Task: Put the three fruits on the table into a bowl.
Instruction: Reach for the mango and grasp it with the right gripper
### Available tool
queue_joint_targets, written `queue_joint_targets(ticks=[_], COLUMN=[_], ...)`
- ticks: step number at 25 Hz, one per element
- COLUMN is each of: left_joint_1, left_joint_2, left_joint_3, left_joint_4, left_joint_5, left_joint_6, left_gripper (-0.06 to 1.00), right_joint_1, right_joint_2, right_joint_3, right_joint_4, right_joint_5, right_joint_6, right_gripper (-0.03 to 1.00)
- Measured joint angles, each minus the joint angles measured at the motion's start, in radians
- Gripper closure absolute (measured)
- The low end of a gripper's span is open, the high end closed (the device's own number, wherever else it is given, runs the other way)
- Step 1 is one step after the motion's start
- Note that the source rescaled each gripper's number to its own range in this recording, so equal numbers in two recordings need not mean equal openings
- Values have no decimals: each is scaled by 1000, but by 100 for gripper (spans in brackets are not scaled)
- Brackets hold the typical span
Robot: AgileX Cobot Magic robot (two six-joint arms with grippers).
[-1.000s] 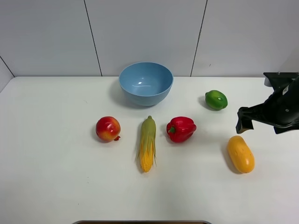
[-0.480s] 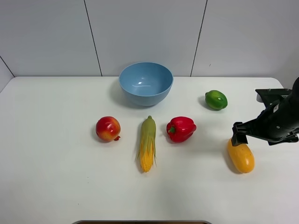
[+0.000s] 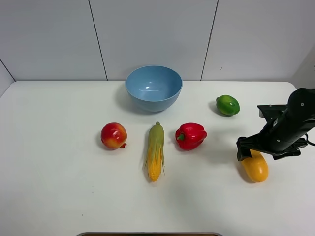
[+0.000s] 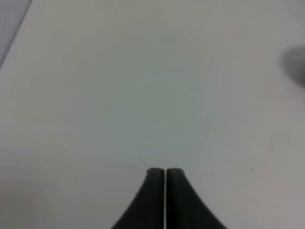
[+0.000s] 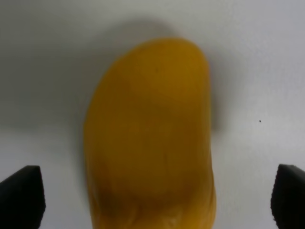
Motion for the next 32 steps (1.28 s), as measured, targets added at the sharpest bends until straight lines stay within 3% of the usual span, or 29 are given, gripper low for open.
queue_joint_targets(ticks=[24, 27, 31, 32], left_joint_1=[0, 0, 0, 0], left_joint_2=[0, 0, 0, 0], left_joint_3=[0, 0, 0, 0], left_joint_4=[0, 0, 0, 0], left_joint_5=[0, 0, 0, 0], left_joint_6=[0, 0, 0, 0], left_gripper=[94, 94, 94, 94], right_joint_1=[15, 15, 15, 15], right_joint_2=[165, 166, 168, 168], right_joint_3=[3, 3, 3, 3], right_joint_4=[10, 10, 10, 10], right_joint_5=[-157, -160, -157, -156], right_joint_6=[-3, -3, -3, -3], right_gripper=[0, 8, 37, 39])
